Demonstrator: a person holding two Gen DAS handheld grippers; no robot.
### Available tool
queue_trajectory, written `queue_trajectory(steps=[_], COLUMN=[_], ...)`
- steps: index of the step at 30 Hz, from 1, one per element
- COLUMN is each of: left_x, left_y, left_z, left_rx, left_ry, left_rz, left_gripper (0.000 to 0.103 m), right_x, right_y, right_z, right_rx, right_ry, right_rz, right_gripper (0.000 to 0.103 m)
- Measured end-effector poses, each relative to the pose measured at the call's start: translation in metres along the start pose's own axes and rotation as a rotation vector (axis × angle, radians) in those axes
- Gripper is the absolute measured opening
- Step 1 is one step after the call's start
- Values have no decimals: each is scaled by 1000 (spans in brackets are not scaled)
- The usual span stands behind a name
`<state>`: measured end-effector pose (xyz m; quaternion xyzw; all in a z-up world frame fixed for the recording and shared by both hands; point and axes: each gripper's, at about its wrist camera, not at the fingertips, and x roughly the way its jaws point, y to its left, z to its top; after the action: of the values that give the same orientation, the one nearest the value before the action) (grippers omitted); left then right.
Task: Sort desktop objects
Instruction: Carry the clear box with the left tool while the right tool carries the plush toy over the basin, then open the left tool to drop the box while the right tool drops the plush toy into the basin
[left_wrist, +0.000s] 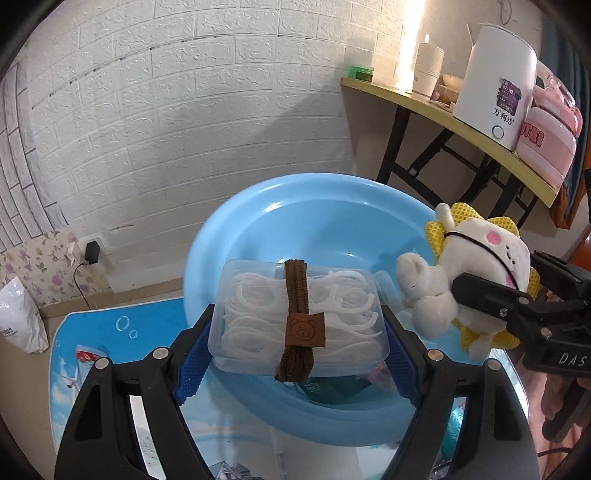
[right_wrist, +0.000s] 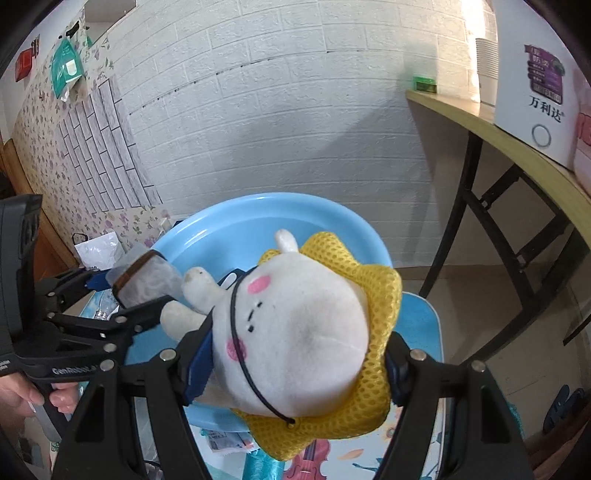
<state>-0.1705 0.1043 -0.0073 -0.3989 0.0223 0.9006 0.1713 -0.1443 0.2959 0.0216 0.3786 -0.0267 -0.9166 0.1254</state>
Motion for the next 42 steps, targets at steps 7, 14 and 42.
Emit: queue_trajectory(steps=[7, 14, 42], left_x=[-13, -27, -68], left_y=[9, 30, 123], left_z=[-2, -3, -56], left_rx=[0, -47, -222], left_ry=[-39, -60, -22], left_rz=[-9, 33, 246], left_gripper=[88, 89, 90], right_x=[3, 14, -20], right_y=[3, 15, 29], right_z=[1, 13, -4], right_rx=[4, -12, 31], right_ry=[9, 21, -36], right_rz=[0, 4, -54], right_gripper=[73, 73, 95])
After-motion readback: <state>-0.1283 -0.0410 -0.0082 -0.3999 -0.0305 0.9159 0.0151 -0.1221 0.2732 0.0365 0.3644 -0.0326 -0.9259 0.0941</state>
